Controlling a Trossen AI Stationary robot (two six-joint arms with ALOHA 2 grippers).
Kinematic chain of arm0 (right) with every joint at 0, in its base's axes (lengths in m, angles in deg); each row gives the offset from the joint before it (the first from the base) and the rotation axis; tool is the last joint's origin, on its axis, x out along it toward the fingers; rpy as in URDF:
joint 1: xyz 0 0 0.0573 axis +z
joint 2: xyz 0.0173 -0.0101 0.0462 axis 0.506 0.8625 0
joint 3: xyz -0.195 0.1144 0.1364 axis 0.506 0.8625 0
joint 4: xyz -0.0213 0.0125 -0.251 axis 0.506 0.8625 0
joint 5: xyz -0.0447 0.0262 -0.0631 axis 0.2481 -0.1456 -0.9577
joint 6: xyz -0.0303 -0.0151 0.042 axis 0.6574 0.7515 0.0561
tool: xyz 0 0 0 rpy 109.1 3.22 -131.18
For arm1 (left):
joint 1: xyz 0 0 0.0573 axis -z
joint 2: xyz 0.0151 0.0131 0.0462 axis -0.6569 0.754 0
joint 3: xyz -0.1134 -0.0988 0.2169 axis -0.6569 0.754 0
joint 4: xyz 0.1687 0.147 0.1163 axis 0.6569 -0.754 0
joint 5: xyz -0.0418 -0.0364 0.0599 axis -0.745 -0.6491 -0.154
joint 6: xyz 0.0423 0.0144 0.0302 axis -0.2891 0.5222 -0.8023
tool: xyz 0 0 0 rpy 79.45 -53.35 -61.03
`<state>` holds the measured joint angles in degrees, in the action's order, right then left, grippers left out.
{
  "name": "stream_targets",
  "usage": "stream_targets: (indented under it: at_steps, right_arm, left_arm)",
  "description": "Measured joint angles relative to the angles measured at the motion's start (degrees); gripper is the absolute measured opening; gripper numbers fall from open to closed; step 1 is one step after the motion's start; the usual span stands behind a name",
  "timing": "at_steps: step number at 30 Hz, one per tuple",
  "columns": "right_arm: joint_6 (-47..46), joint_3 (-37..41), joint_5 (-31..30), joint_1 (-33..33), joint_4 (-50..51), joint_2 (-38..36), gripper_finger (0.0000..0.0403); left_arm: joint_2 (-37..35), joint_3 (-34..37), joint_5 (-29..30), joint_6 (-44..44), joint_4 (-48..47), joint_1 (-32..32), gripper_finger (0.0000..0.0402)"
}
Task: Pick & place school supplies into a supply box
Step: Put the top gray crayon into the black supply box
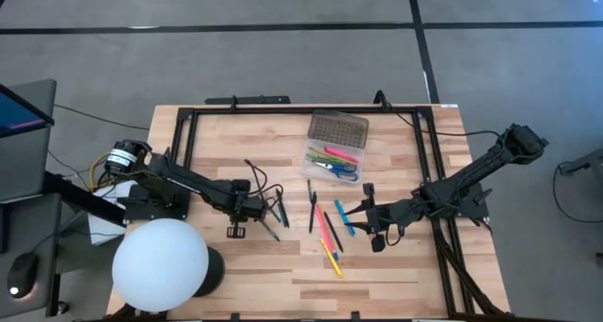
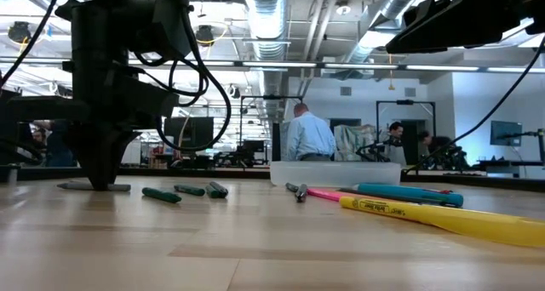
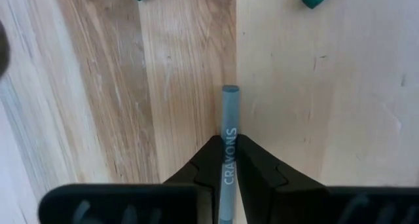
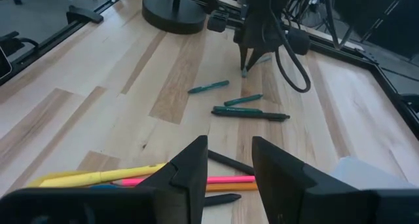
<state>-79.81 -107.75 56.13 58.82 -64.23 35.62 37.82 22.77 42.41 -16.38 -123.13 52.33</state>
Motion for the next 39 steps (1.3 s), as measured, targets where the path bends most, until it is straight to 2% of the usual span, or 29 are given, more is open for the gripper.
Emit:
stream_targets:
  at_steps: [14, 17, 28, 32, 34, 37, 39]
  right_arm:
    - [0.0, 0.0, 0.0, 0.0, 0.0, 0.0, 0.0111]
    - [0.0, 0.0, 0.0, 0.0, 0.0, 0.0, 0.0111]
    - [0.0, 0.0, 0.0, 0.0, 0.0, 0.0, 0.0111]
    - [0.0, 0.0, 0.0, 0.0, 0.0, 0.0, 0.0111]
    - [0.0, 0.0, 0.0, 0.0, 0.0, 0.0, 0.0111]
    - [0.0, 0.0, 0.0, 0.0, 0.0, 0.0, 0.0111]
    - [0.0, 0.0, 0.0, 0.0, 0.0, 0.0, 0.0111]
  left_arm:
    - [0.4, -1.9, 1.7, -2.4, 0.6, 0.0, 0.0028]
    - [0.2, -3.5, 3.4, -3.8, 5.0, -0.2, 0.0028]
    - [0.2, -9.2, 9.1, -11.6, 3.7, -0.1, 0.0028]
    - [0.2, -11.0, 14.6, -17.3, 7.6, -0.4, 0.0028]
    - [0.2, -11.4, 16.2, -21.7, 12.5, -1.3, 0.0028]
    - [0.2, -11.4, 16.5, -28.7, 21.2, -3.7, 0.0028]
    - [0.2, -11.4, 14.5, -32.1, 27.1, -6.1, 0.0028]
